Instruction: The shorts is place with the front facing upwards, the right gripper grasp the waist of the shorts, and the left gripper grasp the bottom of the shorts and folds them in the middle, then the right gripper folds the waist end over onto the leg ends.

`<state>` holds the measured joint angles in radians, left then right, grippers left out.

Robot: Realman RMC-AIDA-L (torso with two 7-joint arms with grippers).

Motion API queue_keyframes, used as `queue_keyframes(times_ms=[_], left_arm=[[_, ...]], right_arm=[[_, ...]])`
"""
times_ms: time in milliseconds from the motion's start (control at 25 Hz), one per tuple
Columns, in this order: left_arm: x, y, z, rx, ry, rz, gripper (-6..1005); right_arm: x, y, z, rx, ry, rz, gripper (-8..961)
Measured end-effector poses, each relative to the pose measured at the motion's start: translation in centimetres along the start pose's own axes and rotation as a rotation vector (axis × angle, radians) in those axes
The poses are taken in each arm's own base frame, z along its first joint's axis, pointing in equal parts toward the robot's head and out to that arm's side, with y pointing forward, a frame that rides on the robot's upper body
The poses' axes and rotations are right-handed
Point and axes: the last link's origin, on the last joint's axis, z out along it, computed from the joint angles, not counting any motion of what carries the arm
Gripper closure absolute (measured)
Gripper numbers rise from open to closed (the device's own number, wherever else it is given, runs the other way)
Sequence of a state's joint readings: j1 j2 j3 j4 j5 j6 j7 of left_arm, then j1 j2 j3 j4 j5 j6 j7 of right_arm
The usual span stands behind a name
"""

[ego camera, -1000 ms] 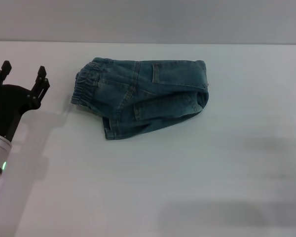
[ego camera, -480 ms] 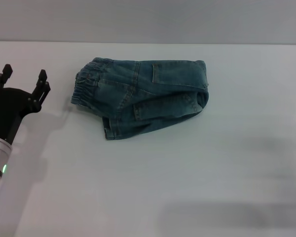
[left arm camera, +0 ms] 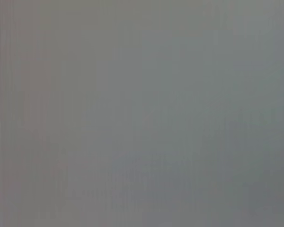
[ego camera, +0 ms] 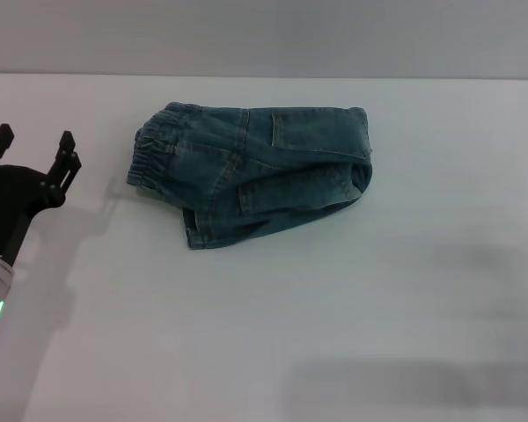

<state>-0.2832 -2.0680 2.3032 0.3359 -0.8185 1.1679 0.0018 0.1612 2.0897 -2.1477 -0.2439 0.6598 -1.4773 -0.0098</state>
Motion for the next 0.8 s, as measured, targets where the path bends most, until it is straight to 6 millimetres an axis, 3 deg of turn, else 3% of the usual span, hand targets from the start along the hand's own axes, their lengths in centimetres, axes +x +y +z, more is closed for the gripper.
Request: queue_keyframes(times_ms=[400,640,800], left_arm=[[0.0,-0.1,-0.4,-0.002,0.006,0.019,204],[-0.2,-0.2,-0.8,0.005,0.002,0.019,204],[-0.4,-0.3,-1.1,0.011,-0.004,0.019,204]], right_arm=[[0.2,0.1,-0.2,-0.011,0.016,-0.032,517],[0.5,0.3,-0.3,-0.025,0.029,-0.178,517],[0.4,0.5,-0.2,-0.028,0.025,-0.18,517]])
